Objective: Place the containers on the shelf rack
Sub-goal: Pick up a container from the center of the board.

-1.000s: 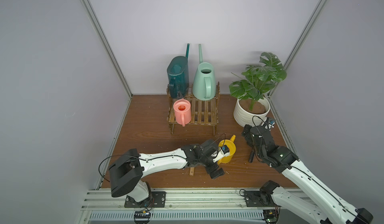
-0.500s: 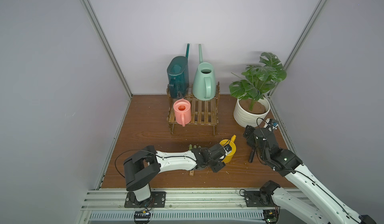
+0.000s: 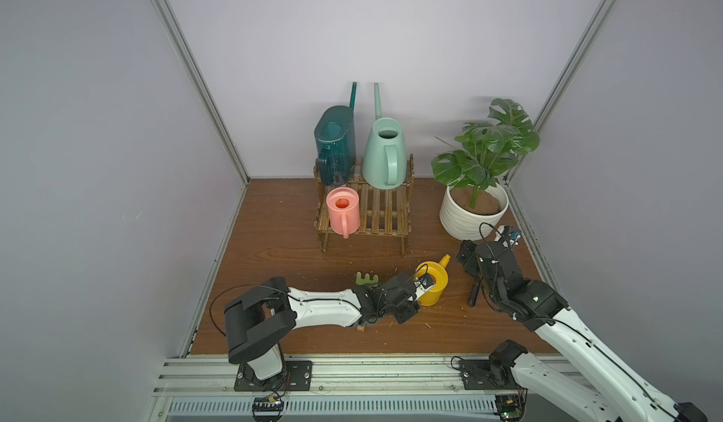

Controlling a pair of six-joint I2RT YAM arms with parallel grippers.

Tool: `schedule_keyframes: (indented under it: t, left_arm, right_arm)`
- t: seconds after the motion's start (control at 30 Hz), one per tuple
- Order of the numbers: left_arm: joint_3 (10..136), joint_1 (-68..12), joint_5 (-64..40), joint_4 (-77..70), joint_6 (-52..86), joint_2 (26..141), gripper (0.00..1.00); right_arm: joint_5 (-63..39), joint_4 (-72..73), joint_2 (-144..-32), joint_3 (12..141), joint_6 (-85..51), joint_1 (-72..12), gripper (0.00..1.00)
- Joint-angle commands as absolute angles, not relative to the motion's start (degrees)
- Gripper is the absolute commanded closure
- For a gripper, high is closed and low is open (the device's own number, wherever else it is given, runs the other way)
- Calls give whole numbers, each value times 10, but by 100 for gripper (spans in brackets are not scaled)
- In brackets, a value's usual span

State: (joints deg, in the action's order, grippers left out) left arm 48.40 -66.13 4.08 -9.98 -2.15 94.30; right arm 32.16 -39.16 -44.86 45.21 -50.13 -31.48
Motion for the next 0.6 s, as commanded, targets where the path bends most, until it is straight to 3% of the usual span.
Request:
schedule_keyframes:
  t: [0.0, 0.43, 0.57]
  left_arm:
    - [465, -656, 29, -174, -36, 929, 64]
    - [445, -652, 41, -279, -48, 955, 68]
    - [452, -652, 43, -300, -43, 973, 76]
  right_arm:
    - [317, -409, -453, 470, -511, -314, 11]
    - [312, -419, -473, 491, -521, -314, 12]
    - [302, -420, -469, 494, -523, -314, 14]
